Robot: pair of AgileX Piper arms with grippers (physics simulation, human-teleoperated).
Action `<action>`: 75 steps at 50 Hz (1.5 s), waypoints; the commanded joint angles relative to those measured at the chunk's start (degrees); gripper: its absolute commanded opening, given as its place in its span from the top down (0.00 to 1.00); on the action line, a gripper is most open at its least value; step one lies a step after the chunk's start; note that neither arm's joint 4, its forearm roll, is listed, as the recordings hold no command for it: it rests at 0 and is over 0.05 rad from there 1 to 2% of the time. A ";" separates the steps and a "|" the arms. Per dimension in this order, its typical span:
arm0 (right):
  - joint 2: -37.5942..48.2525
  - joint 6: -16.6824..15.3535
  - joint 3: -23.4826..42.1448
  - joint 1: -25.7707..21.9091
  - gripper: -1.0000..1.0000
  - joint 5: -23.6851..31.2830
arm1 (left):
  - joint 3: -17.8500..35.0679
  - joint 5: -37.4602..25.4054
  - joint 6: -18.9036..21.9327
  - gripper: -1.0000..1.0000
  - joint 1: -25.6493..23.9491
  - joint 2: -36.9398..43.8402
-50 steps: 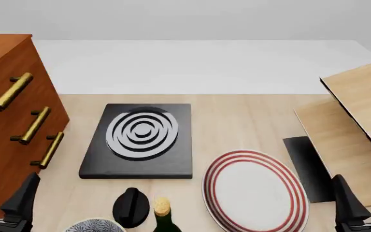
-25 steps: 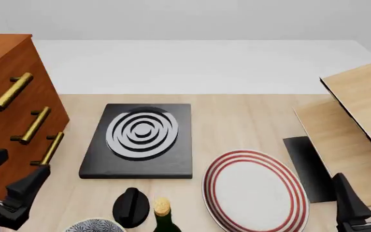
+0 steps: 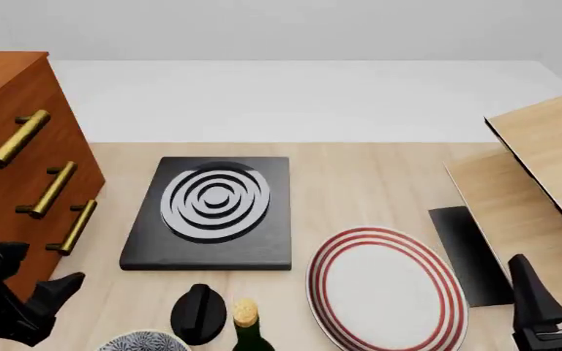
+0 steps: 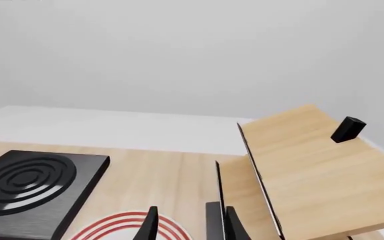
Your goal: Pick up the akita bowl and put it on the plate.
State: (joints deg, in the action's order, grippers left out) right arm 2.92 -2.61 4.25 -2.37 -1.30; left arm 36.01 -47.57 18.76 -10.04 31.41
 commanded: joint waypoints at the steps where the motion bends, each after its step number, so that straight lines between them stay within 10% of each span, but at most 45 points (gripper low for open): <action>1: 1.46 0.10 0.19 0.61 0.00 -1.45 | 1.66 -6.55 -2.58 0.00 -2.51 2.45; 24: 1.89 0.33 0.32 1.29 0.00 -1.80 | -7.37 -6.72 -9.24 0.00 -9.70 2.09; 75: 0.50 0.08 0.57 1.17 0.00 -0.22 | -29.72 24.03 -19.01 0.00 -17.91 22.27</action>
State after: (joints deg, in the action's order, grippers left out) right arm 4.31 -2.52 4.61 -1.25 -2.51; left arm 8.97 -28.40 0.70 -27.10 50.14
